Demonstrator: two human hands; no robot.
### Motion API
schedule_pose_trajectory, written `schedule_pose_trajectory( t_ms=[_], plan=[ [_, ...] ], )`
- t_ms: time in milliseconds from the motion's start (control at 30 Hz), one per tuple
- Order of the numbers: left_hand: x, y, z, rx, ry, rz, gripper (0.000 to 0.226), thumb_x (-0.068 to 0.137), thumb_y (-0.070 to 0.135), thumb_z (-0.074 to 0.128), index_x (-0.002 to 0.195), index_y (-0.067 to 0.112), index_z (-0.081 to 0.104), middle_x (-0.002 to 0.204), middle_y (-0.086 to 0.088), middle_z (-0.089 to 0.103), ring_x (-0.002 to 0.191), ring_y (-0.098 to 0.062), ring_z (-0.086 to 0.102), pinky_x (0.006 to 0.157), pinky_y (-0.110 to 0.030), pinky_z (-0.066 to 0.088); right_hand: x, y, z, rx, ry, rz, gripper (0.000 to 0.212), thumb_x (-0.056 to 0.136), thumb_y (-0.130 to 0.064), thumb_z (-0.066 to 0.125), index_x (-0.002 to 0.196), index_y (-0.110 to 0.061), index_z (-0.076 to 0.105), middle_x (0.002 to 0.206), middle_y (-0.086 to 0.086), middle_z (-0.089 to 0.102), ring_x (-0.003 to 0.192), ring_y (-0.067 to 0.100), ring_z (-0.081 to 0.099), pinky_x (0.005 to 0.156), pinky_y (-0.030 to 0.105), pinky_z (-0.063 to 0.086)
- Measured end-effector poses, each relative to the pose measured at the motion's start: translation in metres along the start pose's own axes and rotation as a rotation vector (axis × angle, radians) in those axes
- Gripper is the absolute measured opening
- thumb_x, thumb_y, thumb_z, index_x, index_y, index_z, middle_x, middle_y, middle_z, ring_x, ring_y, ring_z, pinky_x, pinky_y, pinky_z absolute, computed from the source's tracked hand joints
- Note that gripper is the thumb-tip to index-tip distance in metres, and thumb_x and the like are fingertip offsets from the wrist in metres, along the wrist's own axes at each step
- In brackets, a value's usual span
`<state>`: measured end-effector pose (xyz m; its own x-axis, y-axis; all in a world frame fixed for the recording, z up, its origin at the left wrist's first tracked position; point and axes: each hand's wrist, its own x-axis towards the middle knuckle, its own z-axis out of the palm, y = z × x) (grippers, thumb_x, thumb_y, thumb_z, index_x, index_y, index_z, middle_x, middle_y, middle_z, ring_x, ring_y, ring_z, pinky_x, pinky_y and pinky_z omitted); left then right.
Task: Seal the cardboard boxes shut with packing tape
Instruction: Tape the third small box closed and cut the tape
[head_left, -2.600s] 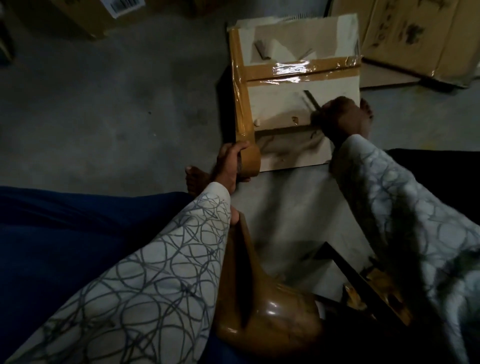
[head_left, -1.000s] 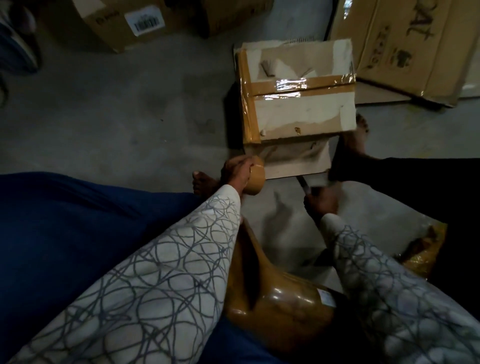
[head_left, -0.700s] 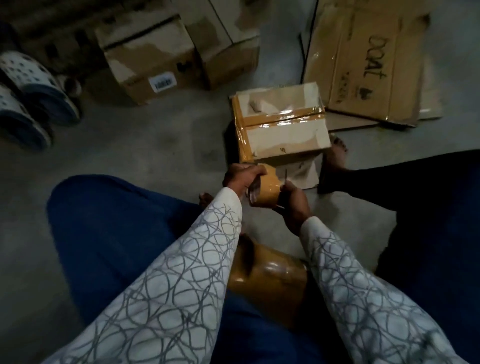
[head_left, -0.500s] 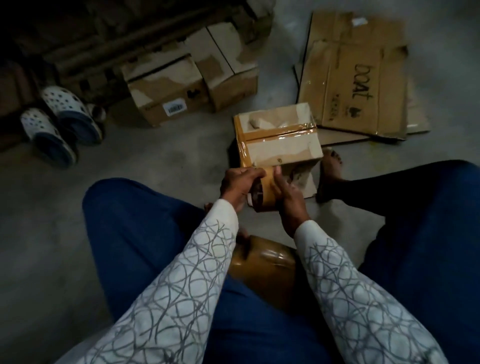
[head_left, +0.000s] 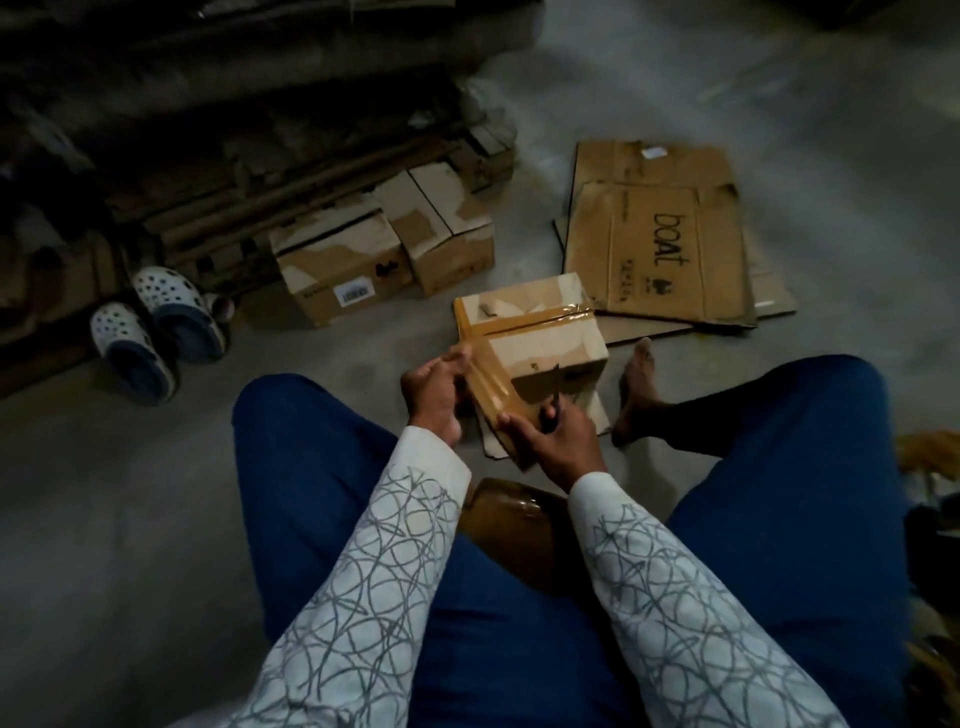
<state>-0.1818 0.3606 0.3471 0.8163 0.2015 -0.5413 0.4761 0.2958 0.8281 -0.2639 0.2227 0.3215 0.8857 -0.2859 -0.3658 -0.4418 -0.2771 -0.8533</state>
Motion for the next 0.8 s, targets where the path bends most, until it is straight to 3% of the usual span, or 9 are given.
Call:
schedule_pose_trajectory(
  t_ms=[100,167,233,333,400,467,533,700,800],
  plan=[
    [0.012,0.012,-0.009,-0.117,0.067,-0.003,0.01,0.081,0.002,0.077,0.084,0.008,0.07,0.063,0.005,0.072,0.056,-0.007,0.069,0.05,-0.025,0.054,-0.003,0.013,-0.004,-0.104,-0.027,0.048,0.045,0.075,-0.046,0.084,0.089,-0.015,0.054,0.081,-0.002,0.061,0.075,0.018,0.064,0.06,0.027,0.056],
    [0.021,0.014,-0.01,-0.093,0.072,0.017,0.011,0.08,0.003,0.078,0.081,0.009,0.07,0.066,0.004,0.073,0.06,-0.01,0.071,0.051,-0.025,0.055,-0.003,0.009,-0.006,-0.14,-0.042,0.056,0.043,0.079,-0.045,0.081,0.09,-0.013,0.055,0.078,-0.005,0.058,0.07,0.012,0.06,0.052,0.017,0.046],
    [0.028,0.017,-0.006,-0.057,0.054,0.029,0.01,0.08,0.004,0.079,0.08,0.008,0.07,0.076,-0.004,0.075,0.073,-0.019,0.072,0.059,-0.031,0.058,0.0,0.008,-0.006,-0.166,-0.021,0.039,0.048,0.08,-0.048,0.079,0.092,-0.008,0.056,0.075,-0.004,0.058,0.07,0.016,0.061,0.056,0.023,0.046],
    [0.037,0.022,0.009,-0.015,0.019,0.055,0.011,0.079,0.004,0.08,0.077,0.007,0.07,0.083,-0.011,0.073,0.08,-0.026,0.071,0.077,-0.043,0.062,0.002,0.01,-0.004,-0.12,0.022,0.045,0.049,0.077,-0.052,0.08,0.085,-0.011,0.053,0.076,0.004,0.065,0.068,0.021,0.068,0.061,0.039,0.057],
    [0.045,0.026,0.024,0.036,-0.018,0.087,0.011,0.08,0.004,0.079,0.076,0.007,0.07,0.083,-0.011,0.073,0.08,-0.026,0.071,0.081,-0.043,0.061,0.006,0.009,-0.005,-0.077,0.042,0.06,0.044,0.08,-0.05,0.079,0.082,-0.013,0.054,0.079,0.005,0.065,0.068,0.019,0.067,0.056,0.033,0.057],
    [0.056,0.033,0.044,0.106,-0.077,0.116,0.011,0.082,0.004,0.078,0.076,0.007,0.069,0.08,-0.012,0.072,0.071,-0.023,0.07,0.073,-0.039,0.06,0.012,0.0,-0.011,-0.014,0.048,0.06,0.036,0.084,-0.044,0.077,0.085,-0.014,0.056,0.081,0.003,0.063,0.066,0.011,0.062,0.044,0.014,0.045],
    [0.072,0.04,0.068,0.192,-0.145,0.139,0.01,0.084,0.007,0.077,0.082,0.004,0.068,0.081,-0.013,0.071,0.064,-0.02,0.068,0.061,-0.032,0.058,0.029,-0.005,-0.021,0.044,0.077,0.069,0.034,0.087,-0.04,0.076,0.09,-0.011,0.059,0.084,0.002,0.062,0.068,0.008,0.059,0.043,0.009,0.04],
    [0.117,0.048,0.138,0.3,-0.119,0.142,0.02,0.083,0.015,0.079,0.075,0.015,0.061,0.075,0.0,0.07,0.057,-0.007,0.066,0.043,-0.02,0.049,0.088,-0.011,-0.055,0.112,0.203,0.143,0.052,0.078,-0.053,0.079,0.088,-0.007,0.058,0.079,0.001,0.061,0.078,0.021,0.06,0.067,0.033,0.049],
    [0.157,0.03,0.187,0.326,-0.074,0.131,0.017,0.078,0.023,0.081,0.073,0.017,0.067,0.078,0.0,0.07,0.071,-0.017,0.06,0.059,-0.032,0.048,0.129,-0.006,-0.076,0.144,0.217,0.172,0.05,0.077,-0.055,0.079,0.078,-0.013,0.051,0.082,0.007,0.063,0.08,0.025,0.062,0.074,0.043,0.056]
  ],
)
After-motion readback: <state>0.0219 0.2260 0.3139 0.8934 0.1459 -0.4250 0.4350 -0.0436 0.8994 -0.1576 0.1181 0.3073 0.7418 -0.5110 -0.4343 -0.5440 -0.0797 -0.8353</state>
